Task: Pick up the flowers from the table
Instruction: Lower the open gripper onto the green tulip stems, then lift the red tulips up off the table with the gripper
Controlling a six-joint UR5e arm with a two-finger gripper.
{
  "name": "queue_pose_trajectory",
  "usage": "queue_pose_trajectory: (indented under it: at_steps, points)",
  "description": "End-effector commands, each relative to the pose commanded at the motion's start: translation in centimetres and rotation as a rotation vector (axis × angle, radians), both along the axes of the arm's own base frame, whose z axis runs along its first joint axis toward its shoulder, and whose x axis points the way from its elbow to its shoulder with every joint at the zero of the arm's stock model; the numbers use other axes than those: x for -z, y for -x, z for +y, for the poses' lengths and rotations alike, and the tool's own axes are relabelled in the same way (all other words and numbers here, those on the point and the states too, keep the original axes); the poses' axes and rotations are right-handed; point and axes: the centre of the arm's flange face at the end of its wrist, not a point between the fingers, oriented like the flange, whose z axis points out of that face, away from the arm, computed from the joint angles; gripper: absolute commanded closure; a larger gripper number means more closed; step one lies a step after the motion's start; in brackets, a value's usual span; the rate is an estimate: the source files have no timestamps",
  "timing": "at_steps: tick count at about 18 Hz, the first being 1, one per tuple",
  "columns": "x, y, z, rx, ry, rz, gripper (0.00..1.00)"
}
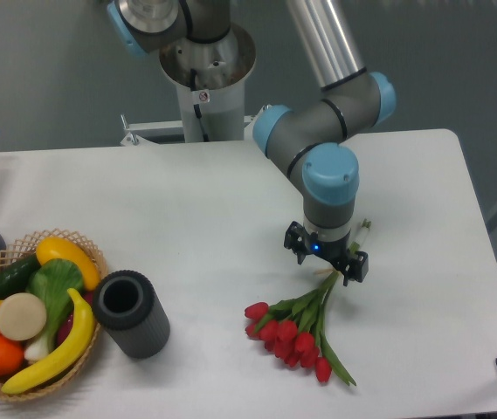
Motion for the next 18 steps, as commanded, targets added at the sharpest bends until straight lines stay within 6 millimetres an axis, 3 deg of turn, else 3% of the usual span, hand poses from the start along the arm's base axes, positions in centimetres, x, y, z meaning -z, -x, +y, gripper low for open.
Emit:
queue_pose_trajectory:
  at_steps: [8,9,11,14,18]
  points:
    - [1.8,-0.3,1.1,0.009,0.011,-0.02,0.0]
    - [1.8,-0.3,1.1,0.008,0.01,-0.02,0.1]
    - [1.9,-0.1,1.4,0.006,-0.001,-0.028,0.51]
    - [2.1,-0.1,1.4,-0.006,-0.004,-0.032,1.0]
    - [0.6,-0.2,1.5,-0.056,-0.038,-0.028,1.0]
